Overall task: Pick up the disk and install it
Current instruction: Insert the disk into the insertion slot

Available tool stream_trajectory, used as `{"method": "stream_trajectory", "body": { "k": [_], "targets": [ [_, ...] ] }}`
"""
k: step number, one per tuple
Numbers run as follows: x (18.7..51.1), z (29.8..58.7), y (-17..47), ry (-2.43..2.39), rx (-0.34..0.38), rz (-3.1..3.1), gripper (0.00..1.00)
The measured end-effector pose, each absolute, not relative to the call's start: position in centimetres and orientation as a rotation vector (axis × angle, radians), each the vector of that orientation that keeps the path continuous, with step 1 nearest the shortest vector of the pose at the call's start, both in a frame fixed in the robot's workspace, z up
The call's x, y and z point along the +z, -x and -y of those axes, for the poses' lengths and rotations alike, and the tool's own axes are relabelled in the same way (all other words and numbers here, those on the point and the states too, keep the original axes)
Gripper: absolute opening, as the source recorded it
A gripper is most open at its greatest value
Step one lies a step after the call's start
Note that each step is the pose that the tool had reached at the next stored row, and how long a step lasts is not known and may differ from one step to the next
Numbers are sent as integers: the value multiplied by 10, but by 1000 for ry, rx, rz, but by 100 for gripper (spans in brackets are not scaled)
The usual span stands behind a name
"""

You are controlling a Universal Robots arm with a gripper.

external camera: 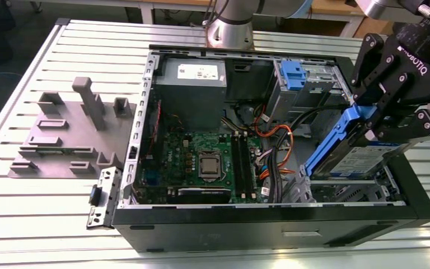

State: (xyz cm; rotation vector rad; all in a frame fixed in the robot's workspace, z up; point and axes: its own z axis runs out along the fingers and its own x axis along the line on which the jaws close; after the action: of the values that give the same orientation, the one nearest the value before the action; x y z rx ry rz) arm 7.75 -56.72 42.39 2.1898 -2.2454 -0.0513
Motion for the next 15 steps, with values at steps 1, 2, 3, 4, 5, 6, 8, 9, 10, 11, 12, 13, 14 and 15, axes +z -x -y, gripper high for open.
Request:
{"method": "stream_trajectory", "body": {
  "k": [1, 2, 3, 4, 5, 6, 8, 9, 10, 11, 12, 13, 14, 15],
  "targets": [
    [424, 567, -78, -2190, -51, 2245, 38],
    [424, 567, -78, -2190, -51, 2245, 38],
    [424, 567, -78, -2190, -51, 2245, 43],
    [424, 567, -78, -2190, -51, 2245, 43],
    [424, 567, -78, -2190, -51, 2245, 50],
    [423, 567, -78, -2190, -51, 2245, 50],
    [419, 567, -78, -2190, -51, 2245, 50],
    [417, 567, -78, -2190, -51, 2245, 50],
    [416, 567, -78, -2190, -51, 2245, 50],
    [414, 567, -78, -2190, -51, 2245, 50],
    [412, 567, -78, -2190, -51, 2245, 49],
    [410, 567, -78, -2190, -51, 2245, 49],
    [408, 567, -78, -2190, -51, 2245, 42],
    [407, 567, -78, -2190, -51, 2245, 36]
  ]
}}
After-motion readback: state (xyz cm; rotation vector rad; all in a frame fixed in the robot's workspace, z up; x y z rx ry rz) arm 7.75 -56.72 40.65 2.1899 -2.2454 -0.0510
